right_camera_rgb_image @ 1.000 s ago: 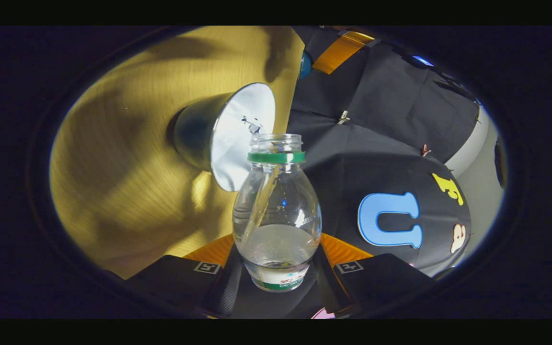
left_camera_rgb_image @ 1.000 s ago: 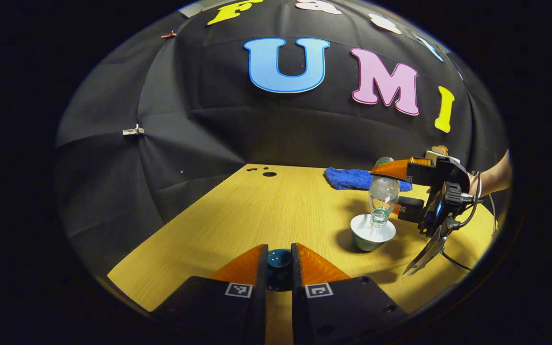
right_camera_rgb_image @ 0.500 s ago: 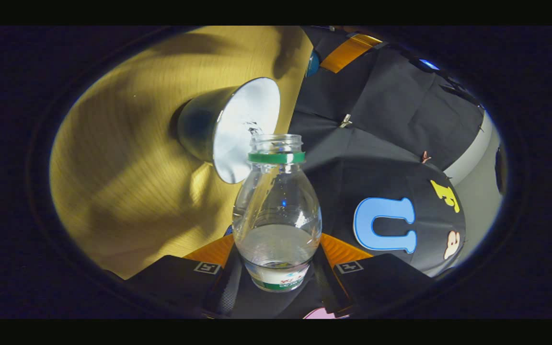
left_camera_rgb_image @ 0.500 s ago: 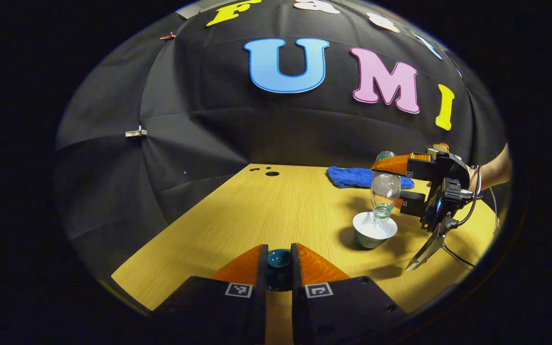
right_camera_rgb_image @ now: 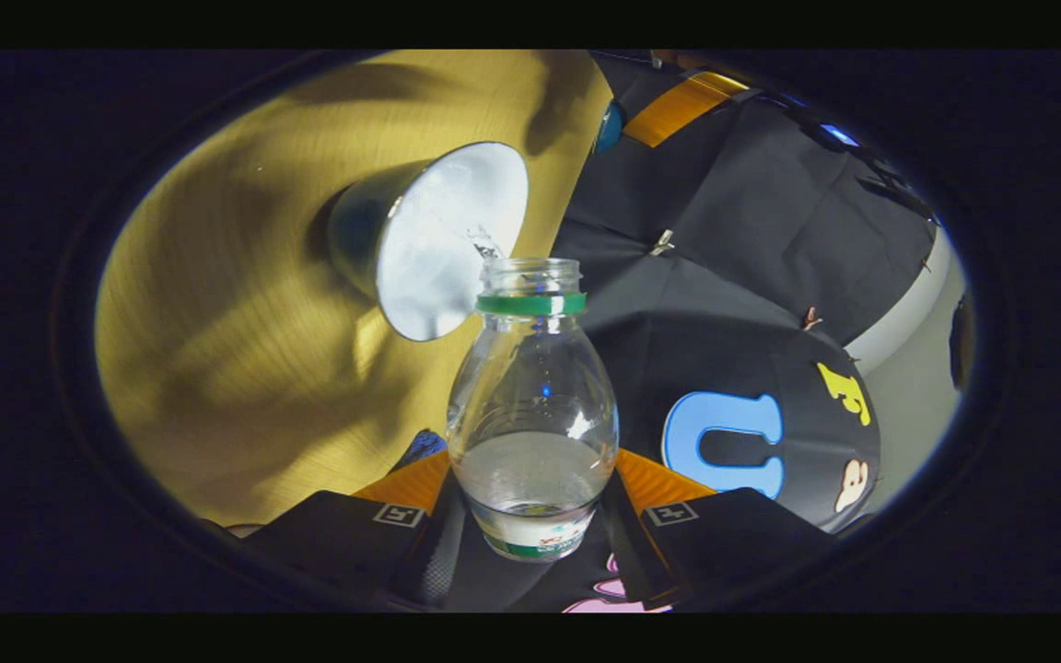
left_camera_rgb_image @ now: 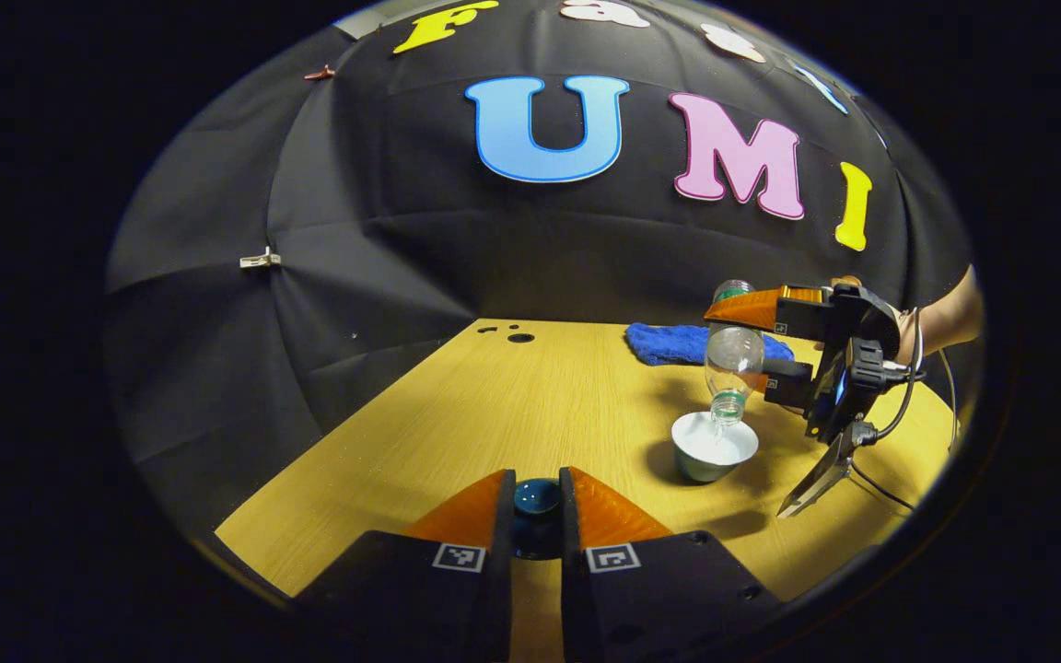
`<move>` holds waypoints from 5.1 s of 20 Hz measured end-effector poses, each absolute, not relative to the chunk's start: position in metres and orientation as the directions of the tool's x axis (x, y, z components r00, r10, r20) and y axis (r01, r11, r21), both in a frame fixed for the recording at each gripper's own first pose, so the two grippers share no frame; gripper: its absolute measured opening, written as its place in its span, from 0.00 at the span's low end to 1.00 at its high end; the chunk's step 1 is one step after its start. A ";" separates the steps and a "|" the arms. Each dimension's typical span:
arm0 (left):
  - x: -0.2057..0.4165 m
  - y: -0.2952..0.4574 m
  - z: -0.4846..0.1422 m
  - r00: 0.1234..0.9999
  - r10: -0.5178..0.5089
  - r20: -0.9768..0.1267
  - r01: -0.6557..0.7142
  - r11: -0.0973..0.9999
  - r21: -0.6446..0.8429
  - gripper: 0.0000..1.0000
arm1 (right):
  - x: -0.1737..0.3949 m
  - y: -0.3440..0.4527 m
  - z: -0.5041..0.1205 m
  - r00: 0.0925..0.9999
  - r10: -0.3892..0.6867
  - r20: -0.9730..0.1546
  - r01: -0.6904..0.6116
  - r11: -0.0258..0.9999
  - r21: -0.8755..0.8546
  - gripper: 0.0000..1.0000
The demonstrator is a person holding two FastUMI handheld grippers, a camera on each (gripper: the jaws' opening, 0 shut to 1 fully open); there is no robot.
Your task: Open the teacup lid with one hand, grasp the water bottle and pour water into the teacup with the other hand; after pouring, place the water bottle on the coaster and then close the teacup lid.
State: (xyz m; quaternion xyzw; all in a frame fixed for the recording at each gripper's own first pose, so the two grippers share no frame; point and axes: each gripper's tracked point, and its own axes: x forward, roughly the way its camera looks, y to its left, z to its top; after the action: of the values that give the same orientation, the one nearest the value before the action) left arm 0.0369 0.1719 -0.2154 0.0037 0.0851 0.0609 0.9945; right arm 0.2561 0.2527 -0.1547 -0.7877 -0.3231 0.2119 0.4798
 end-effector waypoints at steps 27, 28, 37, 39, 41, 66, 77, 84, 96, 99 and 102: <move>0.021 0.158 -0.214 0.973 0.157 -0.168 -0.151 0.987 0.048 0.25 | 0.254 0.255 -0.155 0.701 0.713 -0.028 0.346 -0.373 -0.861 0.71; 0.020 0.157 -0.213 0.972 0.162 -0.168 -0.155 0.987 0.050 0.26 | 0.255 0.252 -0.152 0.710 0.704 -0.022 0.341 -0.372 -0.863 0.71; 0.017 0.142 -0.199 0.968 0.196 -0.153 -0.195 0.981 0.025 0.25 | 0.240 0.235 -0.117 0.782 0.622 0.034 0.217 -0.222 -0.950 0.71; 0.018 0.137 -0.192 0.969 0.199 -0.145 -0.197 0.980 0.028 0.22 | 0.242 0.222 -0.109 0.816 0.577 0.036 0.143 -0.141 -0.980 0.71; 0.021 0.131 -0.185 0.970 0.200 -0.136 -0.198 0.980 0.028 0.26 | 0.244 0.201 -0.108 0.867 0.498 0.008 0.017 -0.013 -1.000 0.71; 0.072 0.057 -0.159 0.982 0.159 -0.104 -0.167 0.984 -0.066 0.25 | 0.288 0.067 -0.153 0.932 0.326 -0.159 -0.334 0.943 -0.019 0.72; 0.076 0.058 -0.165 0.979 0.168 -0.118 -0.176 0.982 -0.064 0.22 | 0.279 0.081 -0.176 0.919 0.349 -0.185 -0.357 0.934 -0.010 0.79; 0.077 0.060 -0.167 0.976 0.175 -0.128 -0.185 0.980 -0.069 0.25 | 0.272 0.074 -0.177 0.922 0.329 -0.202 -0.342 0.939 -0.031 0.97; 0.108 0.055 -0.171 0.983 0.151 -0.107 -0.155 0.988 -0.030 0.25 | 0.192 0.029 -0.174 0.955 0.228 -0.192 -0.251 0.962 -0.107 0.98; 0.120 0.048 -0.174 0.987 0.129 -0.100 -0.131 0.991 -0.019 0.25 | 0.174 0.019 -0.171 0.963 0.200 -0.181 -0.226 0.965 -0.136 0.98; 0.127 0.042 -0.179 0.989 0.111 -0.096 -0.111 0.994 0.007 0.25 | 0.162 0.017 -0.171 0.964 0.189 -0.190 -0.215 0.968 -0.132 0.98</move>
State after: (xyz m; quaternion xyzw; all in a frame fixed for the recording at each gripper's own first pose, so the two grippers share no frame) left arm 0.1266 0.0416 -0.1794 0.0008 0.0480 0.0556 0.9973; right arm 0.1621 0.0166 -0.1713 -0.0757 0.0882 0.1023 0.9879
